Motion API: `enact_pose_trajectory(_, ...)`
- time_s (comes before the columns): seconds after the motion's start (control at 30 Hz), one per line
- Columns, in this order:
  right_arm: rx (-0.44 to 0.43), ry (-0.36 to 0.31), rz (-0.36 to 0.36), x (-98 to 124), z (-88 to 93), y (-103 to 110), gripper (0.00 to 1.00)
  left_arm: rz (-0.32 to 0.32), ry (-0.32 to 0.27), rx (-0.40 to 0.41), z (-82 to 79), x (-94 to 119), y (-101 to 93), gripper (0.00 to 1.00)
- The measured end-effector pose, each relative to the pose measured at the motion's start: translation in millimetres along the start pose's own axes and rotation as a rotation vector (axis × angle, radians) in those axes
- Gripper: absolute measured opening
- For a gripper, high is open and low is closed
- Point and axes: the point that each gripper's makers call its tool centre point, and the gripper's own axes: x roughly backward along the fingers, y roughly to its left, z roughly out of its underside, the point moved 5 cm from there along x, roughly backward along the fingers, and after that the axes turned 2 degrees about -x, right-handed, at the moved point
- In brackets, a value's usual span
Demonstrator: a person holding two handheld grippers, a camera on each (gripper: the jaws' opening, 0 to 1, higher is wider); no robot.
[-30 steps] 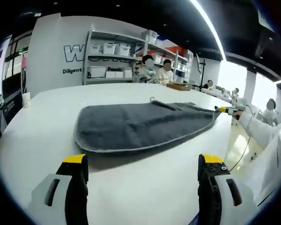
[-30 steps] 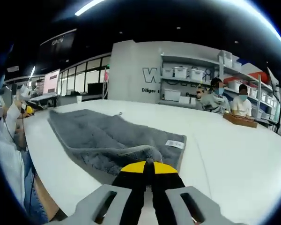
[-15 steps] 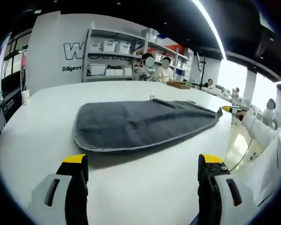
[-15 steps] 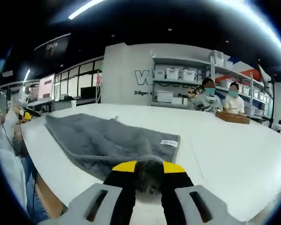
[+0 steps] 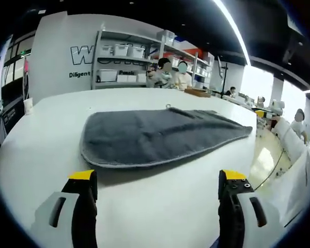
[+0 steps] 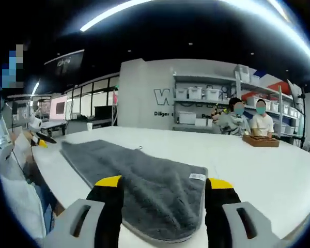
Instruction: Open the folded towel by lifting each exposed corner and separating the folded layers until the towel lies flat within the target outline without major curled edges
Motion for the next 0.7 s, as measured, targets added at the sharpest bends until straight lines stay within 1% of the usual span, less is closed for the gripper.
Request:
enact_pose_trajectory(0.07,0.042,0.024,-0.008,-3,-1.5,7,0.67,0.0,0.003,-0.001,0.7,0,-0.1,0.96)
enact_pose_trajectory(0.13,0.044,0.031,-0.014,-8,-3.5,13,0.72,0.0,0.004,0.002,1.0,0,0.2,0.96)
enact_pose_trajectory(0.27,0.044,0.064,-0.03,-16,-4.2,22,0.84,-0.002,0.003,0.003,1.5,0,0.5,0.96)
enact_pose_trajectory(0.47,0.045,0.098,-0.044,-25,-3.4,29,0.98,-0.005,0.006,0.004,2.0,1,3.0,0.96)
enact_pose_trajectory(0.5,0.04,0.107,-0.049,-27,-2.8,29,0.99,-0.005,0.008,0.004,2.4,1,3.4,0.96)
enact_pose_trajectory(0.7,0.037,0.133,-0.072,-32,-0.6,30,0.99,-0.007,0.012,0.006,3.7,-1,4.4,0.96)
